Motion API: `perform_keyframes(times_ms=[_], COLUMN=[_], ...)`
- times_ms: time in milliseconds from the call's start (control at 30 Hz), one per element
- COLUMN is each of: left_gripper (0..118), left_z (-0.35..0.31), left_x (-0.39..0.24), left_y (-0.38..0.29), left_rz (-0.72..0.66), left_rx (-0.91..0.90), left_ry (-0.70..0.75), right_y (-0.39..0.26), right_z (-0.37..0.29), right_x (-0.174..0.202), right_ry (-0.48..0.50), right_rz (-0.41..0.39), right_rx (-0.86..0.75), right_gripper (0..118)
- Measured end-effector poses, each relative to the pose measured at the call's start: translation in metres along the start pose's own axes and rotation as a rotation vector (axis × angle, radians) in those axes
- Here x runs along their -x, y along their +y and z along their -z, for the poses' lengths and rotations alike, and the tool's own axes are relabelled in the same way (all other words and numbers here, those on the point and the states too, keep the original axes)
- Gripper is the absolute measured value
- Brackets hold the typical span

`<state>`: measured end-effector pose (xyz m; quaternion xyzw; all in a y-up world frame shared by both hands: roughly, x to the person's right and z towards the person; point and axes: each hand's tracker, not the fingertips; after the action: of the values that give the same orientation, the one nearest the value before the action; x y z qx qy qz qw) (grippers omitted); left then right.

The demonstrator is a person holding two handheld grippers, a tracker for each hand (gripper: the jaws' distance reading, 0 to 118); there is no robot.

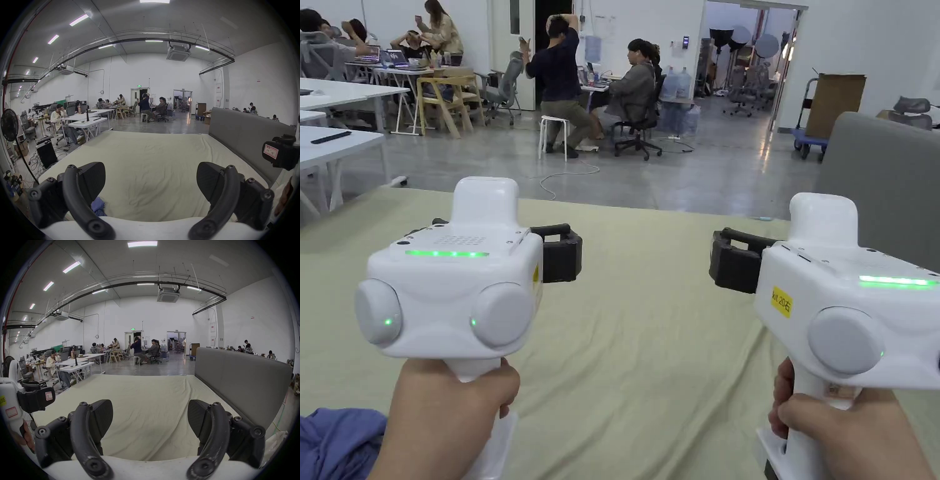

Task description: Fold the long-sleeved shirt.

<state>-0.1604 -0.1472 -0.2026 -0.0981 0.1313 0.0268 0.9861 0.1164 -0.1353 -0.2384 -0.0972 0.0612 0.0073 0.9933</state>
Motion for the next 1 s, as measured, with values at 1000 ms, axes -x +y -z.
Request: perform_keyframes(times_ms=[1000], left_gripper=[111], left_z=[-0.0051], left_x=[0.0005], left_y=[0.0034], left_rz=[-0.002], left_rx=[-0.003], left_ry=[-0.004], right_y=[0.0019], right_z=[-0.0036], right_x=[0.0012], right_ry=[0.011], right_rz=[0.002], right_rx=[-0.003], right_gripper=[95])
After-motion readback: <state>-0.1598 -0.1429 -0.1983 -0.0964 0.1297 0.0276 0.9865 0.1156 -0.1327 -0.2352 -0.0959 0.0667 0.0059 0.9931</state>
